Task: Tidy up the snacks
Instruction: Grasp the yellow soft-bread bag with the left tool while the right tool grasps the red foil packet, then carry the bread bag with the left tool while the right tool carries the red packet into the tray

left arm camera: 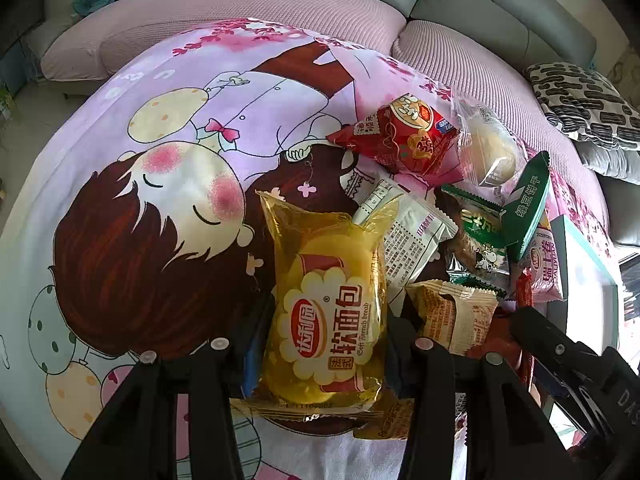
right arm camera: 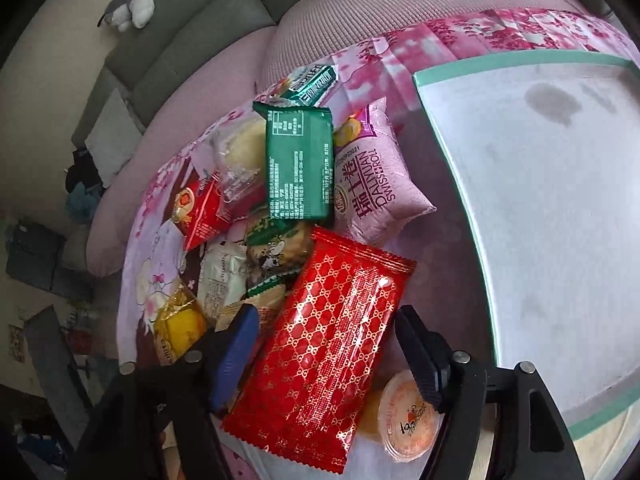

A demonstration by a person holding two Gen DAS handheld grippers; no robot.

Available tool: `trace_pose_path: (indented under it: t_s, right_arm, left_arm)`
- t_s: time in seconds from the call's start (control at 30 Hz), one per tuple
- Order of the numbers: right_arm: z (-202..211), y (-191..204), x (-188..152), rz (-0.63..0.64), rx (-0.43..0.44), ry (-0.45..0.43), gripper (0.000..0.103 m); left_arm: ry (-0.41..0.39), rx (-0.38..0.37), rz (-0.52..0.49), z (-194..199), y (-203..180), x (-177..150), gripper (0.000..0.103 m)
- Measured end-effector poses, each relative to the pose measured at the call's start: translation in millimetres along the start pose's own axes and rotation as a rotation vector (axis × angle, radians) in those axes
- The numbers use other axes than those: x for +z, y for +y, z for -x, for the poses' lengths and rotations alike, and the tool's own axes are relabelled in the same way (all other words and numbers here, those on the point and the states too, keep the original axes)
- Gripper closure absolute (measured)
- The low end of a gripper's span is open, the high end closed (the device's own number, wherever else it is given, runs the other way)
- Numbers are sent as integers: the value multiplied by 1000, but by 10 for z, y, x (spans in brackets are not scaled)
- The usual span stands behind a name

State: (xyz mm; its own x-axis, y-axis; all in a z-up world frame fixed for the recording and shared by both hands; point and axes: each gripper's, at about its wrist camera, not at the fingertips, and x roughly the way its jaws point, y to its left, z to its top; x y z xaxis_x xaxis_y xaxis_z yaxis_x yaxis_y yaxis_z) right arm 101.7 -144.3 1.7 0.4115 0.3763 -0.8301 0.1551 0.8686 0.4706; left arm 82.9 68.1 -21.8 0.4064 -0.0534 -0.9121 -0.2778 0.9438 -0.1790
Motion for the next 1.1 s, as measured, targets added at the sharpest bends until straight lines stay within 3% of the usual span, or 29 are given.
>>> trace_pose_path:
  t_s: [0.4, 0.7, 1.1]
  right_arm:
    - [61, -109, -11, -3, -3, -18, 49]
    - [179, -152, -19, -5, 18, -22, 51]
    - [529, -109, -9, 17, 69, -94, 51]
  left_arm:
    - [0, -4, 2, 6, 14, 0, 53]
    - [-19, -17, 0, 80, 1, -2, 54]
    - [-106, -52, -1, 411, 16, -10, 56]
